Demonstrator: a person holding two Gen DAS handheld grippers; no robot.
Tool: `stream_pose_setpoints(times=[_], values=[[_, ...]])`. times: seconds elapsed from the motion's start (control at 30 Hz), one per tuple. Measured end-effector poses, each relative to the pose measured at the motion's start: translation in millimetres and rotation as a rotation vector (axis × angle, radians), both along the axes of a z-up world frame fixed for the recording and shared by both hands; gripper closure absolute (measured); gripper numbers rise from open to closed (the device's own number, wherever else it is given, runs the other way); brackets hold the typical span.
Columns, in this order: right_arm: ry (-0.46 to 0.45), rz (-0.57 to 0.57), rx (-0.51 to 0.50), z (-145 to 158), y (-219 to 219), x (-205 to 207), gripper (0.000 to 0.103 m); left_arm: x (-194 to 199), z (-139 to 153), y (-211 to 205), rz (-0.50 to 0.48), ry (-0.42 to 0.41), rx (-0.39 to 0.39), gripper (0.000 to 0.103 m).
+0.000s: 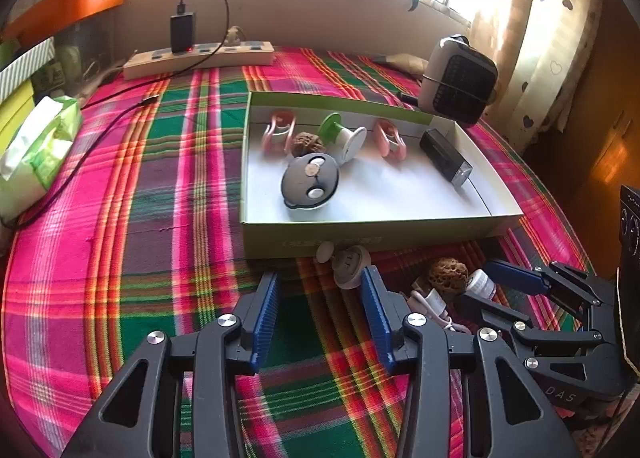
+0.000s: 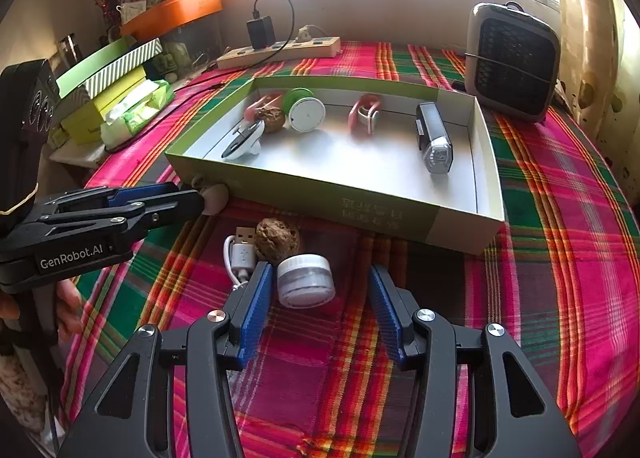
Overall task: Organize objects
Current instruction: 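Grasp the white jar with the right gripper while the left gripper grasps the white knob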
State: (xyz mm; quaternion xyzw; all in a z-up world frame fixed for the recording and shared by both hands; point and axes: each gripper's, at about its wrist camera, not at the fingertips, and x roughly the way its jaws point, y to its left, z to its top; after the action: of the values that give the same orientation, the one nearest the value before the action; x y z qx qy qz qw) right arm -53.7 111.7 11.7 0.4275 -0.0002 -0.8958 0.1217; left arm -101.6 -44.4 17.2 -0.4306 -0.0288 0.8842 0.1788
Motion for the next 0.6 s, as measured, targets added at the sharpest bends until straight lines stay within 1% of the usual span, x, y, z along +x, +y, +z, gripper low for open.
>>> stream_pose_setpoints(times=[0.1, 0.13, 0.17, 0.2, 0.37, 0.6], values=[[0.003, 0.001, 0.002, 0, 0, 0, 0.053, -2, 0, 6, -0.015, 0.004, -0.013, 0.062], [0.004, 0.001, 0.001, 1, 1, 1, 0.054, -2, 0, 7, -0.019, 0.004, -0.016, 0.061], [0.005, 0.004, 0.002, 1, 1, 1, 0.057, -2, 0, 8, -0.022, 0.002, -0.017, 0.061], [0.006, 0.005, 0.004, 1, 0, 1, 0.062, -3, -1, 9, -0.026, 0.0, -0.018, 0.061], [0.002, 0.004, 0.002, -1, 1, 0, 0.073, -4, -1, 15, -0.039, 0.002, -0.037, 0.061], [0.006, 0.004, -0.001, 0, 5, 1, 0.074, -8, -2, 25, -0.053, -0.002, -0.058, 0.061]])
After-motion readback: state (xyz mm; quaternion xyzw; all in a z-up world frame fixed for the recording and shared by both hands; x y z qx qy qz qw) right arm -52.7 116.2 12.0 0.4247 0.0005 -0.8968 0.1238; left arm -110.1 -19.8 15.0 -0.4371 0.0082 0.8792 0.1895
